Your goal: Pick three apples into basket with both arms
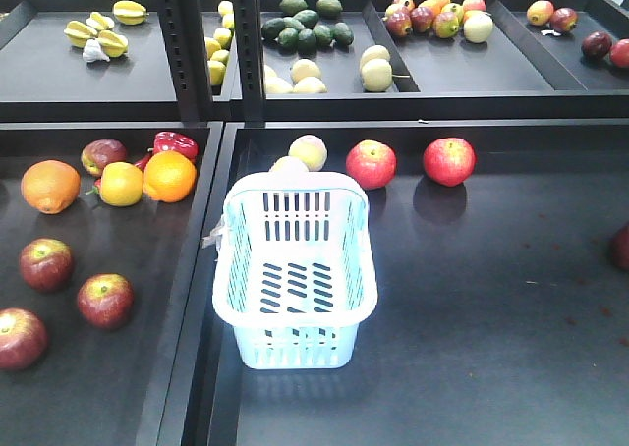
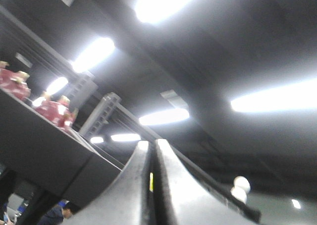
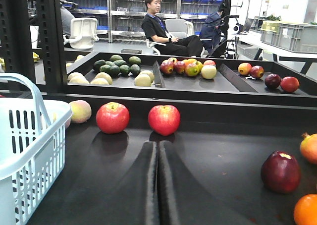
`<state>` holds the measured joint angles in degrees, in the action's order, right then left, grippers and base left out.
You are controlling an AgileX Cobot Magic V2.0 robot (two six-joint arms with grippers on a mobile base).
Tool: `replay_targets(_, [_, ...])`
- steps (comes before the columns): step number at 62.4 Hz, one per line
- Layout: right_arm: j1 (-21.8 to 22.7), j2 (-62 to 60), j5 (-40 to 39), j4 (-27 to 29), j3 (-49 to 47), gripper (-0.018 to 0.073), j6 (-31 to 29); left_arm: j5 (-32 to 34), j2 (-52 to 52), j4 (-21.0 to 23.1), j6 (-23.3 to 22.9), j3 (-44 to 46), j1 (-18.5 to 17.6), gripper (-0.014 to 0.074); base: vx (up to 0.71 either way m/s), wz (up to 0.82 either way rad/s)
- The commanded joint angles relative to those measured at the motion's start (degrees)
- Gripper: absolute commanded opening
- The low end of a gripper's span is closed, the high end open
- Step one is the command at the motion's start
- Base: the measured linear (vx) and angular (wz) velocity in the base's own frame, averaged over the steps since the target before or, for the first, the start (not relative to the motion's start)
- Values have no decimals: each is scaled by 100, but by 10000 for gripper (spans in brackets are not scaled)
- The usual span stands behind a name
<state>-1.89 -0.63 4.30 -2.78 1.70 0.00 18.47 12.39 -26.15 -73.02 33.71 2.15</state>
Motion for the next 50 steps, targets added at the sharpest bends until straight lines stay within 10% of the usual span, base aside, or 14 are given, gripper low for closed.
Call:
replay_targets(1, [9,-50,-430,-20,59,-3,0,1166,791,-1684,-1250,346,0,-6,0,0])
replay_targets(15, [9,-50,-430,-20,59,-3,0,2460,2612,-4601,-2848,1155,0,-6,0,0])
replay_targets(28, [9,-50,-430,-20,59,-3,0,3037,3927,-6159,-2915,2369,0,62,0,0])
replay_targets(50, [9,-50,-430,-16,59,-3,0,4233,6154,-7819,-3820,4614,0,593,0,0])
